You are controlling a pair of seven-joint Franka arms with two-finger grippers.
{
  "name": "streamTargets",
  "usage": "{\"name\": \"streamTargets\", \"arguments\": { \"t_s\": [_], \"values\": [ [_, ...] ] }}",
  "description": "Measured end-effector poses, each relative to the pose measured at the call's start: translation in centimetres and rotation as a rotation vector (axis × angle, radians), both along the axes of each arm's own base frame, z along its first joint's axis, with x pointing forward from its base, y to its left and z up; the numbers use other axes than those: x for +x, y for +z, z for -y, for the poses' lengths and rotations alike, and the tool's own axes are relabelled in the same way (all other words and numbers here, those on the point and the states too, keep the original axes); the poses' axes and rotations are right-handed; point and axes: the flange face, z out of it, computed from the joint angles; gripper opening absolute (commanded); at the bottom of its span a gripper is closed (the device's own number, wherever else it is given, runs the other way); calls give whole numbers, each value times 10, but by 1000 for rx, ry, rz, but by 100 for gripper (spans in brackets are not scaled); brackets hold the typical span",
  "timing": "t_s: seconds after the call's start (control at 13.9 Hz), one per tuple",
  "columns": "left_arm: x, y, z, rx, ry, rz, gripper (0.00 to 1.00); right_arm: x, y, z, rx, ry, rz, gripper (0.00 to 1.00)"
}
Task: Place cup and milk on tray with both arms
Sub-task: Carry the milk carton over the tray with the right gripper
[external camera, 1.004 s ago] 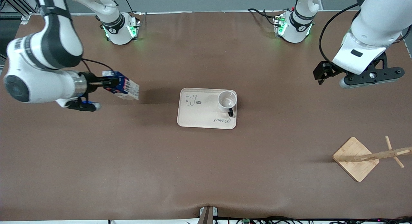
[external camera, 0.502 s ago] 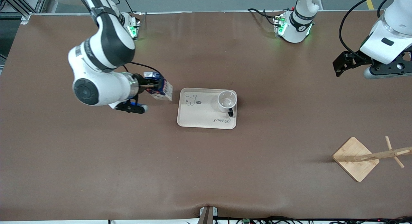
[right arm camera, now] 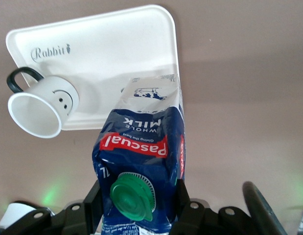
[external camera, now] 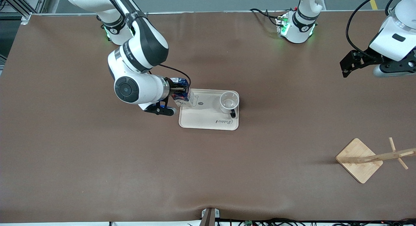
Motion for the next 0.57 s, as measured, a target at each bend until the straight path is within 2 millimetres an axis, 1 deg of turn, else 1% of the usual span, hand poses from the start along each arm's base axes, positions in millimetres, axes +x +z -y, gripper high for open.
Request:
{"name": "streamTargets", "arguments": {
  "t_s": [0.14,0.36,0.5,0.57],
  "values": [
    [0,0,-4,0,2,2,100,-1,-11,-6,-6,6,-7,0],
    [3,-2,-12,-4,-5,9,100,-2,-30,-29,3,11,35,0],
    [4,-4,-14,-4,-7,9,100,-4,-37,-38,4,20,40,1],
    [4,-5,-15,-4,-8,8,100,-4,-39,-39,2,22,38,1]
  ]
}}
